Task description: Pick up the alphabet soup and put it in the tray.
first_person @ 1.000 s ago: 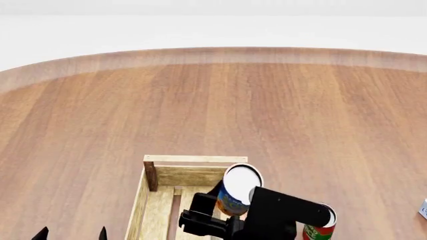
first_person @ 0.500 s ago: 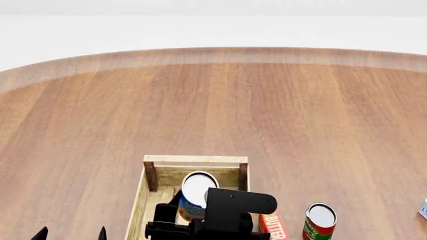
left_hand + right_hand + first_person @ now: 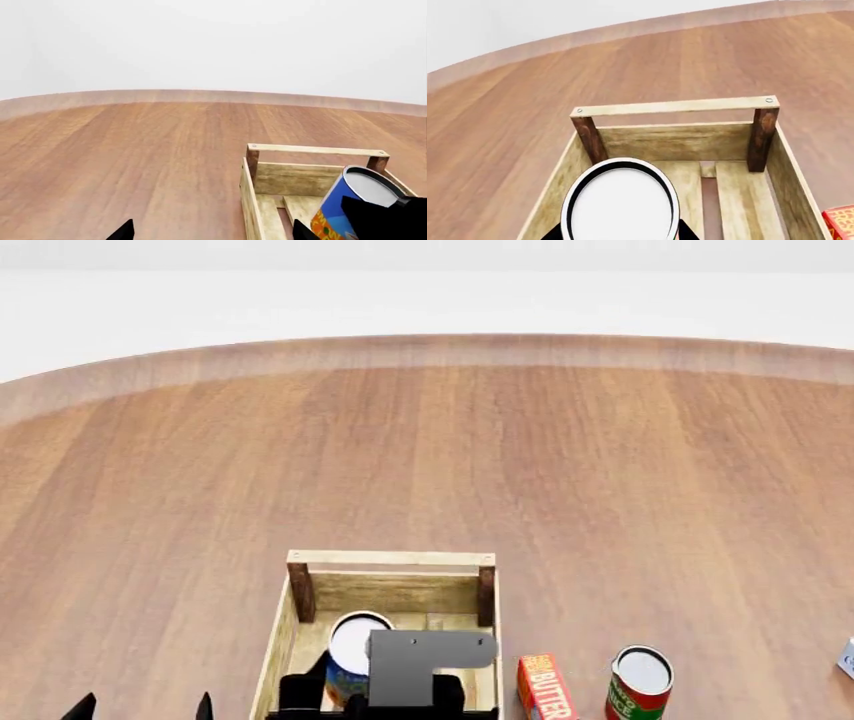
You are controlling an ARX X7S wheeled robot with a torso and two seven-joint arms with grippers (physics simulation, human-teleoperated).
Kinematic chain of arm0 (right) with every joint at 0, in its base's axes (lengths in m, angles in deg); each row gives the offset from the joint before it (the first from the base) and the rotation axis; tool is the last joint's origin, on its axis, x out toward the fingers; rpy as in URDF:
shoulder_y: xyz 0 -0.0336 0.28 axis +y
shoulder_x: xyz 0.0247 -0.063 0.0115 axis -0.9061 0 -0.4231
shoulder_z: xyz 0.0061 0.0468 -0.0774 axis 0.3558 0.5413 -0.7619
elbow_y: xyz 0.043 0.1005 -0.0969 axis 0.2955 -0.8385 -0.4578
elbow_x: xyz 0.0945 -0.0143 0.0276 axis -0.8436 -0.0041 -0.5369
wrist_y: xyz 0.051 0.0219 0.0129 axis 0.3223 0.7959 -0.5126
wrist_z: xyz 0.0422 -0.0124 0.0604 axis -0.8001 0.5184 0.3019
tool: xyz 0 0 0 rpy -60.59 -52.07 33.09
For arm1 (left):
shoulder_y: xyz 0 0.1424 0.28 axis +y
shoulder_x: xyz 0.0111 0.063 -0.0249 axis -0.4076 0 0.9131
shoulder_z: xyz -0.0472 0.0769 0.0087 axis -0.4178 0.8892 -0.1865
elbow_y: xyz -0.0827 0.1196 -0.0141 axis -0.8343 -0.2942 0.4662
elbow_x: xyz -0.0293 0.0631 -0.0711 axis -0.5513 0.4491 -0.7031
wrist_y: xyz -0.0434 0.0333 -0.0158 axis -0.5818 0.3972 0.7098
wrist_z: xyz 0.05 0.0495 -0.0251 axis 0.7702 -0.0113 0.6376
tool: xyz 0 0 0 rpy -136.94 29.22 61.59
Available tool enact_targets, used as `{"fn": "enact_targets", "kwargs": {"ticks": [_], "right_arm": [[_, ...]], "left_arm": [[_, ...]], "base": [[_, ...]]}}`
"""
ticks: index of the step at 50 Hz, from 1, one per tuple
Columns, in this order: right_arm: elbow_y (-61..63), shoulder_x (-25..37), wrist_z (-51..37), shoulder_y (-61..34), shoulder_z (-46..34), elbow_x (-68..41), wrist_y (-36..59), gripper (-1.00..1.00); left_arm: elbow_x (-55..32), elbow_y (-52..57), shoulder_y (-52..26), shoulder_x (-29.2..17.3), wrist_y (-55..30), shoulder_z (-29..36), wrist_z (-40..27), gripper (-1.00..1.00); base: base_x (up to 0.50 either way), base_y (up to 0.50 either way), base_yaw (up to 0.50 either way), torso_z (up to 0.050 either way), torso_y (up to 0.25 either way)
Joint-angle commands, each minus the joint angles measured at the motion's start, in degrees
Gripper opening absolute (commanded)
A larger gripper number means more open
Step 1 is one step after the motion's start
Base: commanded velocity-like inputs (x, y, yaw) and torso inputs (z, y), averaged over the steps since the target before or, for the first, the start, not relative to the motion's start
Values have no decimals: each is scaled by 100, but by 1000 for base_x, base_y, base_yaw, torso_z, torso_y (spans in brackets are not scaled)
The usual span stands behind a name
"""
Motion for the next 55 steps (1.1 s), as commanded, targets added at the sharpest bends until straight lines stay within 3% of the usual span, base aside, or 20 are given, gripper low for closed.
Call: {"fn": "enact_targets", "kwargs": {"ticks": [1, 29, 52, 53, 55], "right_arm": [[-781, -47, 18, -342, -671, -265, -487, -100], [-1825, -57, -139, -774, -2734, -1967, -1603, -100], [-1928, -47, -182, -919, -3287, -2431, -1778, -100], [-1933, -47, -203, -919, -3306, -2447, -1790, 100], [-1937, -47, -189, -923, -3338, -2516, -1782, 100]], "left_arm": [[-19, 12, 0, -21, 8, 21, -23, 100], [-46, 23, -4, -61, 46, 65, -81, 100], [-88, 5, -18, -88, 62, 106, -107, 100], [-85, 14, -12, -91, 64, 111, -110, 100], [-89, 21, -13, -96, 61, 112, -117, 100]], "base": [[0, 0, 0, 0, 0], [0, 0, 0, 0, 1], [0, 0, 0, 0, 0], [0, 0, 0, 0, 0], [0, 0, 0, 0, 0]]}}
